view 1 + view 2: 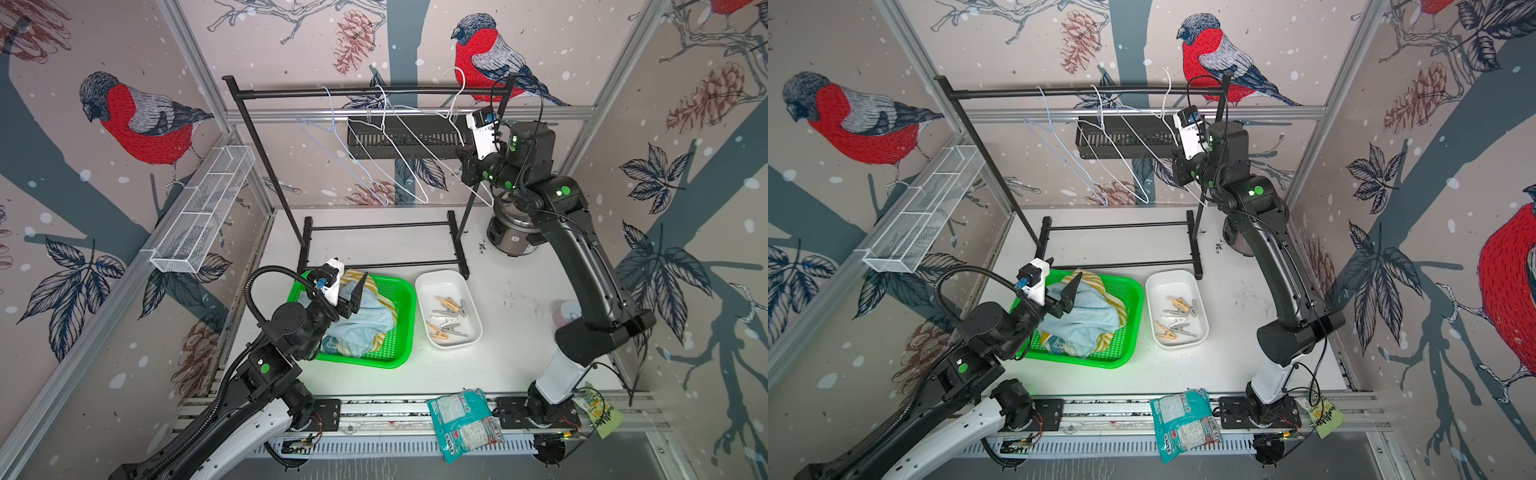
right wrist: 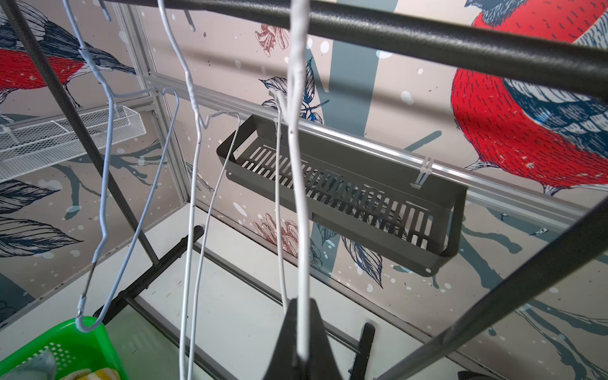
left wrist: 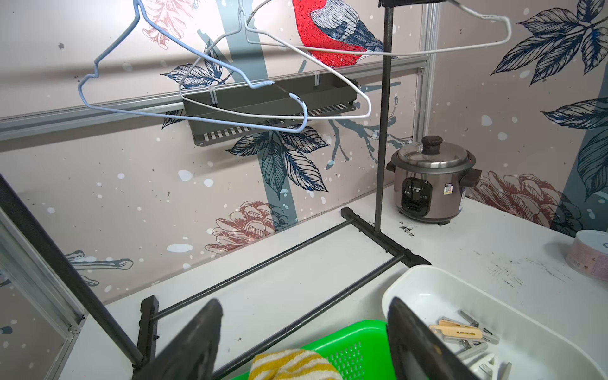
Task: Remove the clothespins securing towels to the hanger
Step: Place the hanger on the clothesline.
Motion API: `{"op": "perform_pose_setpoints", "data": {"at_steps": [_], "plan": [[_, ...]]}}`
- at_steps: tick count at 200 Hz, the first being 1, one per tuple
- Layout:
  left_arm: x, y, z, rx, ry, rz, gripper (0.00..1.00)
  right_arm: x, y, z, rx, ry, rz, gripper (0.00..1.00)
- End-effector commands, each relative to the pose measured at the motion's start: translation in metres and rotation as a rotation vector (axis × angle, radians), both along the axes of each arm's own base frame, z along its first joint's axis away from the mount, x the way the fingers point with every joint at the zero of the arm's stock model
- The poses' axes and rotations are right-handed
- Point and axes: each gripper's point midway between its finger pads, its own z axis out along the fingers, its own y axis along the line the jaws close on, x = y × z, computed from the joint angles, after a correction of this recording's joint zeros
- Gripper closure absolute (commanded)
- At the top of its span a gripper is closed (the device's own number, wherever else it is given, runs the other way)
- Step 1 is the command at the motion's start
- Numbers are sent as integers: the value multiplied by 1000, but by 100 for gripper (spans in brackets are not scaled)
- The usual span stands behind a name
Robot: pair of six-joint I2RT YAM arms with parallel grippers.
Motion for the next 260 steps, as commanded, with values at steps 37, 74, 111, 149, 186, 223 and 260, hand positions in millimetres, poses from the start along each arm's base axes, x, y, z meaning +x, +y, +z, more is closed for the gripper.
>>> {"op": "perform_pose_setpoints", "data": {"at_steps": [37,74,111,149,186,223,260], "plan": [[2,2,-6,6,22,15,22,24,22,6,143,13,153,100],[3,0,-9,9,30,14,21,45,20,-6,191,60,172,100],[5,0,-9,13,30,17,21,53,28,-35,179,143,187,100],[5,0,-7,14,22,22,20,48,29,-46,160,177,182,95],[6,1,1,-5,-4,31,20,33,20,-33,138,134,142,59],[8,10,15,-36,-42,78,19,11,-4,-8,120,68,51,19],[16,61,27,-130,-58,354,10,-30,-35,1,91,29,-30,1]]}}
